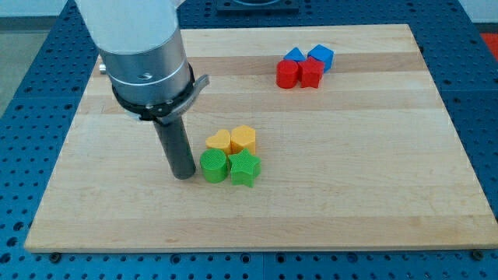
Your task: Push the green star right and down
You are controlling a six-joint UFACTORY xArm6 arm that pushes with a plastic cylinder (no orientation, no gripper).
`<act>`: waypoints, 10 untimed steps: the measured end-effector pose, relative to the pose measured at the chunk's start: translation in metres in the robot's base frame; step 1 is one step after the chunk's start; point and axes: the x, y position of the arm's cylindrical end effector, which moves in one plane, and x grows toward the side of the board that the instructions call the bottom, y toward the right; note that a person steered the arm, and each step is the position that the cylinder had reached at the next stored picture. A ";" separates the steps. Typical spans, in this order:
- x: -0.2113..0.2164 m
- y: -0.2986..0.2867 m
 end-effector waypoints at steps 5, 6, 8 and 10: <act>0.001 0.101; 0.011 0.120; 0.023 0.154; -0.008 0.154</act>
